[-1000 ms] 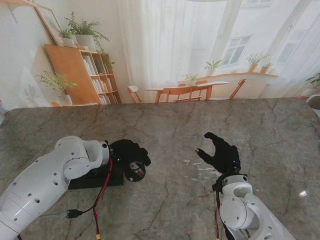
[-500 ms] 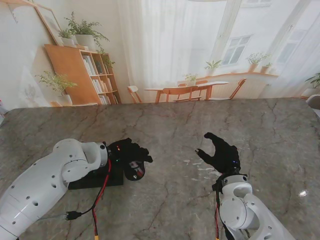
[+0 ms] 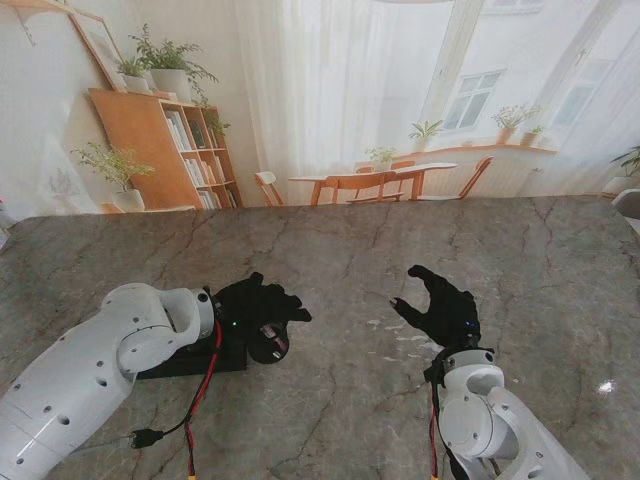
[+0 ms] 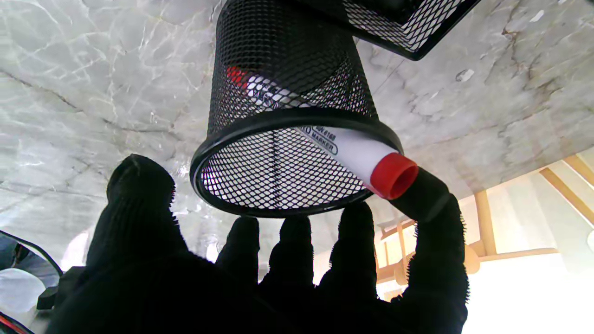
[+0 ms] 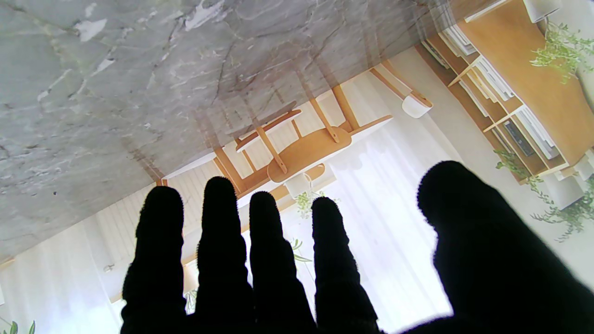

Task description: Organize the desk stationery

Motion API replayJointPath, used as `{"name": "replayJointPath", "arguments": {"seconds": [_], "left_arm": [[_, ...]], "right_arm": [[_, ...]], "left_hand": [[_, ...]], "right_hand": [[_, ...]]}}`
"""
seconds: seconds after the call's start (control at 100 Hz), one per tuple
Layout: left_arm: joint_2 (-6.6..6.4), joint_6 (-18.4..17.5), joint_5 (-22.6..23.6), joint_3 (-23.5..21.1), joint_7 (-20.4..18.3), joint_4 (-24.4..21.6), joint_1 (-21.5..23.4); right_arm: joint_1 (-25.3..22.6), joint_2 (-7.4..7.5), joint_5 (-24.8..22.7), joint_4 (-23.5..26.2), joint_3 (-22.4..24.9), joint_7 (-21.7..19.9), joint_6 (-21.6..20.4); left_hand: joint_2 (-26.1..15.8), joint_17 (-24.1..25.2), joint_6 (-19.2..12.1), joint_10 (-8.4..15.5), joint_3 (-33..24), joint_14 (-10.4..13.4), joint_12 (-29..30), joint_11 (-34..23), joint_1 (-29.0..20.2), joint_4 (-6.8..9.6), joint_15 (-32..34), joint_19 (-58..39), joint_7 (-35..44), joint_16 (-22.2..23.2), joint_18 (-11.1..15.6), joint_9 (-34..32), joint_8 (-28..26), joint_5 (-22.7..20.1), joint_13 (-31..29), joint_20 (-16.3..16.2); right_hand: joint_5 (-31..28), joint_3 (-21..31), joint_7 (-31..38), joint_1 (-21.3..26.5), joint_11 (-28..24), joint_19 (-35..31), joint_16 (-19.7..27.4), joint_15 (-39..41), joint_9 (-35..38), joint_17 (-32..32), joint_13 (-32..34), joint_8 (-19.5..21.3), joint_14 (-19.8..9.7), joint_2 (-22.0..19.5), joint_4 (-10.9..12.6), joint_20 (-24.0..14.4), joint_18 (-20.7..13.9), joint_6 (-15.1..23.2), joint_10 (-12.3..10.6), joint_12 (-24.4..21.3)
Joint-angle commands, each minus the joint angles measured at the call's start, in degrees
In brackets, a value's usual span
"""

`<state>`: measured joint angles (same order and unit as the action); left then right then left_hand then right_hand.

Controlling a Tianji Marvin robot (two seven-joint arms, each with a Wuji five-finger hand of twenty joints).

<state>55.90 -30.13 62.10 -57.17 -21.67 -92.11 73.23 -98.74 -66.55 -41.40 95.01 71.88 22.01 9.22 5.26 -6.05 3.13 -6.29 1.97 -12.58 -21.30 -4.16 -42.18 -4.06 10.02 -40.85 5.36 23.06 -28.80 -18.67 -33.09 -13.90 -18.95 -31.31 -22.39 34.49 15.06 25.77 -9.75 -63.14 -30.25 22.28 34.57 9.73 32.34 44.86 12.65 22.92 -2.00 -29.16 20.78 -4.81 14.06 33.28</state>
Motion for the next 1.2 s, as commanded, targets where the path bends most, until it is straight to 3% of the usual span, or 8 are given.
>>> {"name": "replayJointPath", "arguments": {"seconds": [0.0,0.1,0.21,0.4,0.61,0.84,1.0,1.19], "left_arm": [[0.28,0.38,-0.40,-0.15,-0.22,-0.53,-0.06],[0.50,1.35,-0.24,-0.78,0.37,-1.28,0.37],[0.99,3.71,-0.01,-2.32,2.12,-3.20,2.01],[2.19,10.22,-0.54,-6.67,6.18,-9.28,8.01],[3.52,15.68,-0.20,-12.74,12.78,-17.78,17.59],[5.01,20.77,-3.45,-18.27,19.22,-25.69,29.03],[6.01,23.62,-5.77,-20.32,24.58,-28.08,36.39],[7.16,26.94,-9.22,-21.11,30.41,-27.89,43.06]], "right_arm": [[-0.03,-0.07,0.17,-0.25,-0.09,-0.78,-0.17],[0.04,-0.07,0.24,-0.32,-0.13,-0.82,-0.20],[0.22,-0.06,0.41,-0.45,-0.29,-1.02,-0.40],[0.51,-0.03,0.66,-0.57,-0.61,-1.20,-1.16],[0.76,-0.04,1.11,-0.81,-0.90,-1.21,-2.46],[0.19,0.01,1.77,-0.24,-0.83,-1.56,-4.25],[-0.87,-0.41,4.75,0.80,-0.55,-1.36,-6.25],[-2.97,-0.84,8.33,2.80,0.08,-1.19,-9.35]], "left_hand": [[-3.67,3.93,0.68,-0.35,0.04,-2.01,2.80,1.83,2.40,2.13,-2.45,3.93,-2.56,-3.73,-4.63,3.09,1.89,3.35,4.45,5.42],[-5.36,9.54,0.95,-0.52,-0.01,-2.77,4.92,2.72,3.28,2.11,-4.11,9.47,-3.83,-7.07,-3.88,6.59,3.78,6.34,9.94,10.83],[-7.31,12.46,1.52,-0.79,0.04,-2.88,5.84,3.17,3.63,2.03,-4.80,12.58,-4.60,-8.55,-2.13,8.79,5.09,6.77,13.43,12.84],[-10.40,12.82,2.33,-1.34,0.20,-2.10,6.50,3.20,3.64,1.91,-5.07,17.41,-5.39,-9.45,1.12,9.88,8.15,6.49,14.85,14.22],[-12.48,12.57,3.02,-1.79,0.29,-1.37,6.39,2.82,3.47,1.80,-5.27,19.41,-4.80,-9.36,2.72,8.61,8.13,6.49,14.42,13.56],[-12.98,11.99,2.46,-1.82,0.58,-2.08,6.67,3.18,6.15,1.94,-5.96,19.57,-4.99,-9.54,-0.81,8.71,8.49,6.67,14.70,11.88],[-13.28,10.00,2.38,-1.68,0.32,-2.10,6.77,2.99,6.50,2.04,-5.82,18.52,-4.86,-9.58,-1.51,7.80,8.68,6.45,13.51,10.75],[-12.74,7.96,2.13,-1.61,0.26,-1.79,6.72,2.69,6.28,1.97,-5.38,15.97,-3.32,-9.29,-1.32,6.16,6.87,6.25,11.23,8.74]], "right_hand": [[-0.40,-0.98,-0.13,-0.02,-0.44,-0.20,0.17,-0.13,0.49,-1.08,-0.84,0.04,-0.77,-1.33,1.33,-0.71,-0.21,-0.34,-0.17,1.27],[-0.36,-1.00,-0.14,-0.07,-0.43,-0.18,0.18,-0.18,0.47,-1.10,-0.93,0.04,-0.78,-1.42,1.33,-0.70,-0.19,-0.35,-0.22,1.27],[-0.30,-1.03,-0.17,-0.13,-0.36,-0.15,0.25,-0.32,0.34,-1.13,-1.08,0.03,-0.81,-1.48,1.33,-0.68,-0.29,-0.33,-0.23,1.25],[-0.13,-1.08,-0.25,-0.25,-0.19,0.37,0.80,-1.42,0.08,-1.56,-1.64,-0.01,-0.92,-1.66,1.32,-0.46,-0.36,-0.13,-0.38,1.14],[0.61,-1.53,-1.58,-0.59,0.23,1.85,2.49,-4.59,-0.39,-2.15,-1.00,-1.09,-0.97,-2.06,1.13,0.40,-0.50,0.28,-0.80,0.69],[1.80,-2.90,-3.73,-1.95,2.01,5.44,5.27,-10.96,-1.96,-3.53,-1.88,-3.86,-1.47,-3.24,0.54,2.71,-0.12,3.04,-2.32,-2.32],[2.42,-3.79,-4.38,-3.43,2.58,8.36,6.51,-14.33,-2.70,-4.50,-2.80,-5.03,-2.09,-4.46,0.18,4.43,-0.35,3.72,-3.70,-4.06],[2.89,-4.50,-4.56,-4.66,2.76,11.00,6.99,-15.74,-3.40,-5.20,-3.63,-5.52,-3.49,-5.30,-0.06,5.71,-1.22,4.20,-4.70,-5.11]]}}
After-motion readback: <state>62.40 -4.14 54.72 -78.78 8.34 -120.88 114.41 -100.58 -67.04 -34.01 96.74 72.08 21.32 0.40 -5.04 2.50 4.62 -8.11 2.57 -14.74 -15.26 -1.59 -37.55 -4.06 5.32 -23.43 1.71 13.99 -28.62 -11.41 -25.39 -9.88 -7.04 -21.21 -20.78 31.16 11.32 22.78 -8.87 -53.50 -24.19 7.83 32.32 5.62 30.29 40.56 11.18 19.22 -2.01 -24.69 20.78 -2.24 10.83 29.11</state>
